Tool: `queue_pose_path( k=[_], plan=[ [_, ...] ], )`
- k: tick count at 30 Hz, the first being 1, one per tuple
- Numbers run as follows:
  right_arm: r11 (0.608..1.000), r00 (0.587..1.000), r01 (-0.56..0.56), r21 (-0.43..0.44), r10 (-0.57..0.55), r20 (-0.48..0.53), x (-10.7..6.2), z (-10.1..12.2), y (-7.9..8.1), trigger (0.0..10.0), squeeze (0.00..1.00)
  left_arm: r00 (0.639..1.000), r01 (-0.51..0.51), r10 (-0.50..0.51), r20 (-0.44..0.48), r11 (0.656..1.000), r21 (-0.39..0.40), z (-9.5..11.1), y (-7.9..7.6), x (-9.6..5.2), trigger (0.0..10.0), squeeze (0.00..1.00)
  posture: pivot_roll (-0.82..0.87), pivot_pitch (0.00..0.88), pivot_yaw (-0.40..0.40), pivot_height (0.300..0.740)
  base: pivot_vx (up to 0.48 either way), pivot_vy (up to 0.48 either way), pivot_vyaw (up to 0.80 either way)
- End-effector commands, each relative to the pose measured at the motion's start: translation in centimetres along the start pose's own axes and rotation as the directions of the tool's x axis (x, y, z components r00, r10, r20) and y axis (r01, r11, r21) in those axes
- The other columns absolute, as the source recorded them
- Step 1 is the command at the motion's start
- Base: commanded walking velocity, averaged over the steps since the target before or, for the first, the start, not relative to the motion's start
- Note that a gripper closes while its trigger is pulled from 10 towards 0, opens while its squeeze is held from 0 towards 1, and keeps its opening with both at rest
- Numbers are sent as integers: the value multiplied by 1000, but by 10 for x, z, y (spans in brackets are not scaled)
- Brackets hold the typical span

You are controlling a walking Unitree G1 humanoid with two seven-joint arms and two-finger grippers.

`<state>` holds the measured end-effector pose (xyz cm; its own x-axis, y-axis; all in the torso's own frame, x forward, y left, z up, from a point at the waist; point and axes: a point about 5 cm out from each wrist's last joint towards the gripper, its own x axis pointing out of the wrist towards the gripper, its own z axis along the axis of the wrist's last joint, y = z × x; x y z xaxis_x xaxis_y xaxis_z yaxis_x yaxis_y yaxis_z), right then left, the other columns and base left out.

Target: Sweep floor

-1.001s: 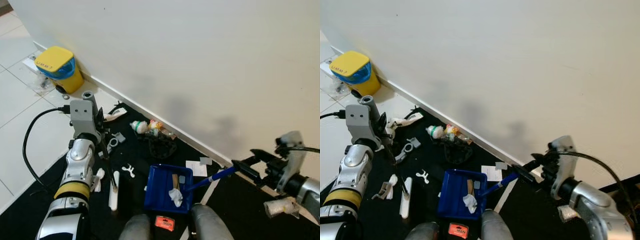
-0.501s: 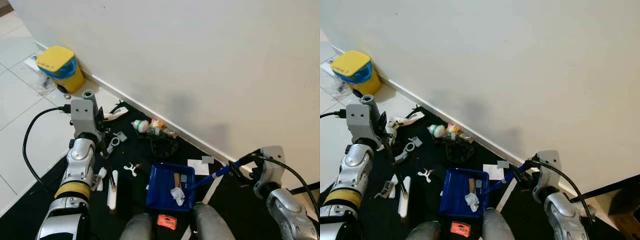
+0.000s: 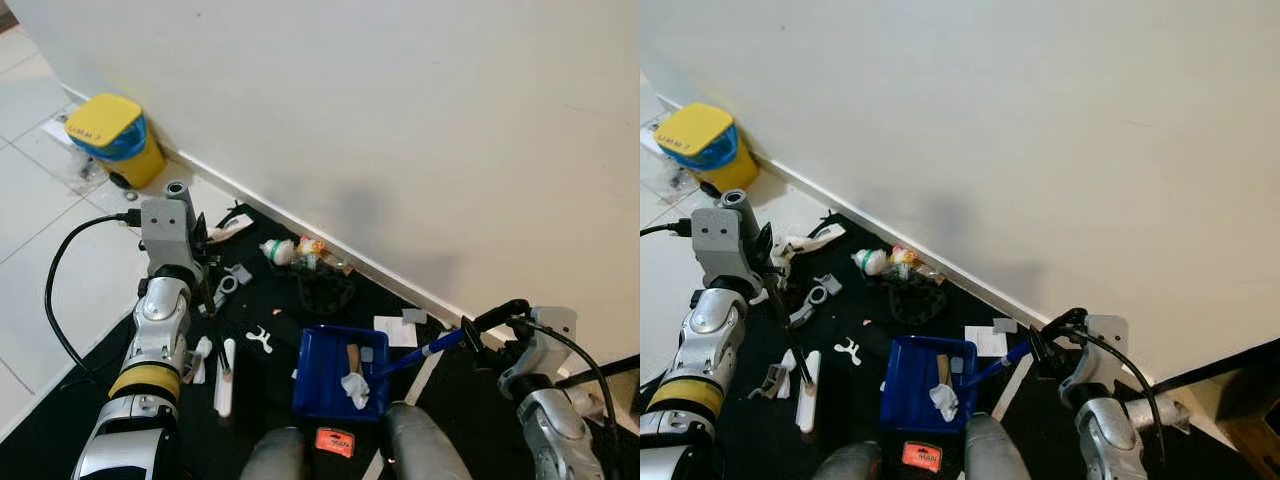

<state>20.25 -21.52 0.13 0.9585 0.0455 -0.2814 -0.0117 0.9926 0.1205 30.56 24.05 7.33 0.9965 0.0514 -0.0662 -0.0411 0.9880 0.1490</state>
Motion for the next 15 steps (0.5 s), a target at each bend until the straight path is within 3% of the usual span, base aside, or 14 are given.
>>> queue_pose_path(
  k=[1,11,15],
  plan=[
    [1000,1000,10,11,-10,10,0,-3,-1,10000,0,1000,-14,14,27,1000,17,5,4,0,10000,0,10,103,23,740,0,0,0],
    [999,995,-42,33,39,88,25,8,11,10000,0,999,-32,31,42,999,33,8,14,0,10000,0,24,113,26,740,0,0,0],
    [998,995,-68,-13,69,78,36,11,17,10000,0,998,-38,36,44,998,40,9,17,-1,10000,0,43,126,21,740,0,0,0]
  ],
)
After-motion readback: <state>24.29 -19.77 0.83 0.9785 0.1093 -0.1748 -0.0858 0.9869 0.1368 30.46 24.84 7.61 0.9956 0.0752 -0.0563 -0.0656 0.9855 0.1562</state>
